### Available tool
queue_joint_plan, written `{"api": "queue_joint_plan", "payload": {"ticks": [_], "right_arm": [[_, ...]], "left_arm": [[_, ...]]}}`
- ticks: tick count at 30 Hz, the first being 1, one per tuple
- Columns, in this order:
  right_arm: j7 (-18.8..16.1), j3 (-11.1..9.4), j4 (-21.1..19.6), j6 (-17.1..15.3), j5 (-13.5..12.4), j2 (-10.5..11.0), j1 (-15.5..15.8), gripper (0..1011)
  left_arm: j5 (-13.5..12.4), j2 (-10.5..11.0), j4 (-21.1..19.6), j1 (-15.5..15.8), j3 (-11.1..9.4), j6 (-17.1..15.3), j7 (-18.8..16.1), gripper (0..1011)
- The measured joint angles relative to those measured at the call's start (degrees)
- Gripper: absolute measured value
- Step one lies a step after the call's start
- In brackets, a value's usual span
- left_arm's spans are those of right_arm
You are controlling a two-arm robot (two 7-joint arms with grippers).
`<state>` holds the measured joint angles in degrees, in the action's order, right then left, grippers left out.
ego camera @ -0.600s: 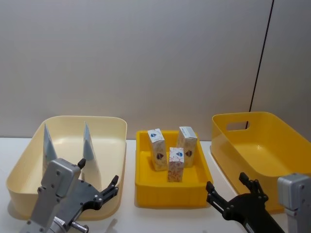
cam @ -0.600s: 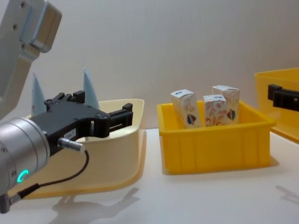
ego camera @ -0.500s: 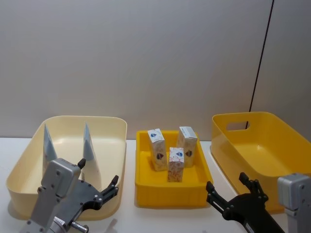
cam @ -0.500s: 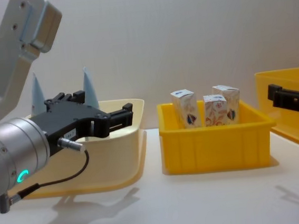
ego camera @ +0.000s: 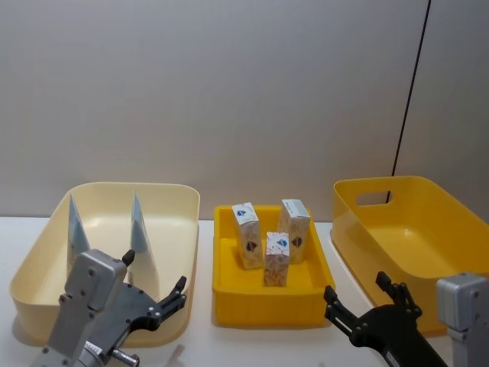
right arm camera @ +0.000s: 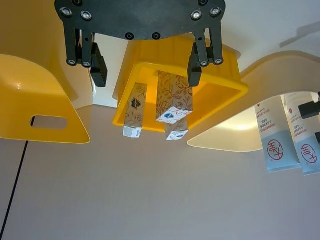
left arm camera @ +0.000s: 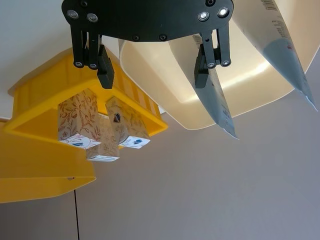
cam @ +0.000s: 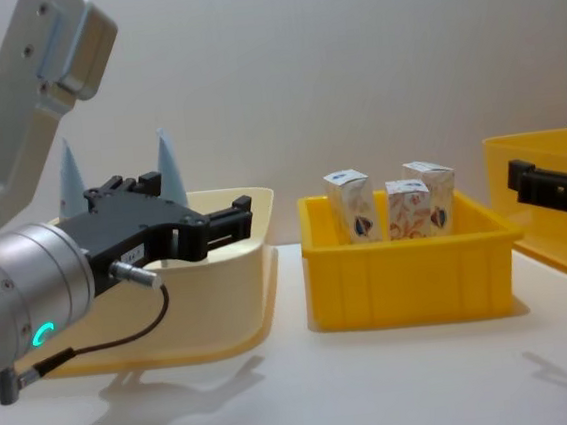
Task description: Bimanual collaborative sorting of washing and personal care products
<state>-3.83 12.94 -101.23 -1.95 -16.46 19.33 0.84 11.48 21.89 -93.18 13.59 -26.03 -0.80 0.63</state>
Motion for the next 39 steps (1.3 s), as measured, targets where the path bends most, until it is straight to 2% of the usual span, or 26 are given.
{"api": "queue_joint_plan", "payload": {"ticks": [39], "right_arm": [[0.0,0.0,0.0,0.0,0.0,0.0,0.0,1001]], "left_arm": [[0.2,0.1,0.0,0.0,0.4,-0.2,0.1,1003]]}}
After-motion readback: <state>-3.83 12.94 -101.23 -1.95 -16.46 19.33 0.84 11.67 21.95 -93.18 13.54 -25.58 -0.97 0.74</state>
